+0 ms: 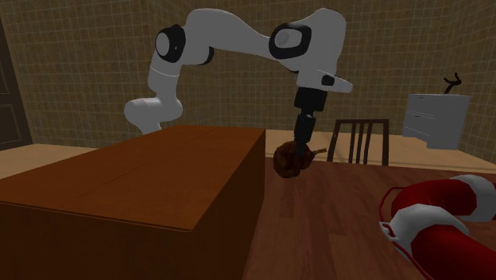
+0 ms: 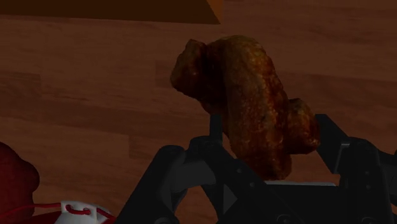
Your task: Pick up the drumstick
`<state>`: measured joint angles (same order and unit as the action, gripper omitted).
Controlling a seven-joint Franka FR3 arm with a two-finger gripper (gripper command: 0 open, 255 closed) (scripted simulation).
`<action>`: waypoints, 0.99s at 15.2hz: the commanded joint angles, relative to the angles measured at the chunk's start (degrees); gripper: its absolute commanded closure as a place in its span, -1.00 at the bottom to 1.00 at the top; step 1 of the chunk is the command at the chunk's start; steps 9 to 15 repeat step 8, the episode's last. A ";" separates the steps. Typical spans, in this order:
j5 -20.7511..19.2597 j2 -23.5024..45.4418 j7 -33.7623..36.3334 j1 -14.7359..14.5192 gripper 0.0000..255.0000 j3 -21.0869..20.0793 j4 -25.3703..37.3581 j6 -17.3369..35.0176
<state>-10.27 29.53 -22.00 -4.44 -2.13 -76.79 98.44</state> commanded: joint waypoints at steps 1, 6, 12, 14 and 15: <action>0.04 -0.24 -0.22 -0.03 1.00 0.00 1.24 -1.46; 0.12 -0.34 -0.78 -0.15 1.00 0.00 4.91 -5.20; 0.13 -0.34 -0.80 -0.15 1.00 0.00 5.03 -5.31; 0.13 -0.34 -0.80 -0.15 1.00 0.00 5.03 -5.31; 0.13 -0.34 -0.80 -0.15 1.00 0.00 5.03 -5.31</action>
